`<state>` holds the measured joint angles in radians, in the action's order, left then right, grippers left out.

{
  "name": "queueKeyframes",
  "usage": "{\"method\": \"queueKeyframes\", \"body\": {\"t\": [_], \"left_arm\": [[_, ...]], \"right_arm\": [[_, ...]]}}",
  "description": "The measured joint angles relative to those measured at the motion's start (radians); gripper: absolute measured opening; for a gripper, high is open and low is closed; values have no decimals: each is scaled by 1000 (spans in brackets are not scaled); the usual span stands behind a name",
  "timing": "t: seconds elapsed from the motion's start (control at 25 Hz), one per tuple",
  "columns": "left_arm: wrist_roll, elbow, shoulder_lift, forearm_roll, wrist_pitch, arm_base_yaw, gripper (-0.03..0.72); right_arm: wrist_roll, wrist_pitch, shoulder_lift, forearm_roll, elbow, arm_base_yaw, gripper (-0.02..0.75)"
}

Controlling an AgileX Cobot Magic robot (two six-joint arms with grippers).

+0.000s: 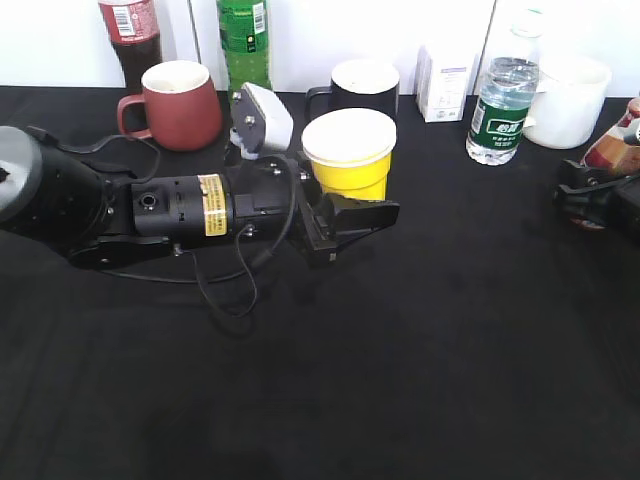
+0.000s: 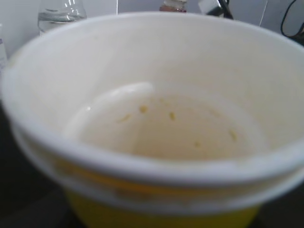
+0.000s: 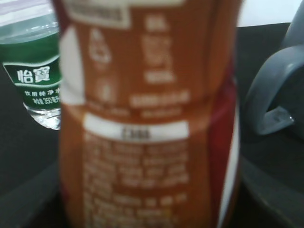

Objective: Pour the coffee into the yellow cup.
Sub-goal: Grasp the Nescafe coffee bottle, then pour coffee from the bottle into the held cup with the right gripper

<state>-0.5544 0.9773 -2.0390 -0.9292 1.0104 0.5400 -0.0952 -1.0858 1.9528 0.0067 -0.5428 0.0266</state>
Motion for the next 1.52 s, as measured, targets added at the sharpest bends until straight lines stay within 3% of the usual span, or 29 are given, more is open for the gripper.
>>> {"method": "queueKeyframes", "body": {"t": [0.24, 0.48, 0.64, 0.8, 1.16, 1.52], "left_arm": [[0, 0, 0, 0, 0, 0, 457], [0, 0, 0, -2, -1, 11, 456], [0, 32, 0, -2, -115, 113, 456], [0, 80, 0, 4, -176, 184, 456], [0, 119, 0, 69, -180, 275, 456], [0, 139, 0, 94, -278, 276, 456]], "right_arm": [[0, -10, -6, -24, 0, 0, 528], [95, 87, -282, -229, 70, 0, 528], [187, 272, -500, -387, 73, 0, 528], [356, 295, -605, -517, 73, 0, 528], [814, 278, -608, -531, 73, 0, 528], [936, 221, -570, -523, 73, 0, 528]]}}
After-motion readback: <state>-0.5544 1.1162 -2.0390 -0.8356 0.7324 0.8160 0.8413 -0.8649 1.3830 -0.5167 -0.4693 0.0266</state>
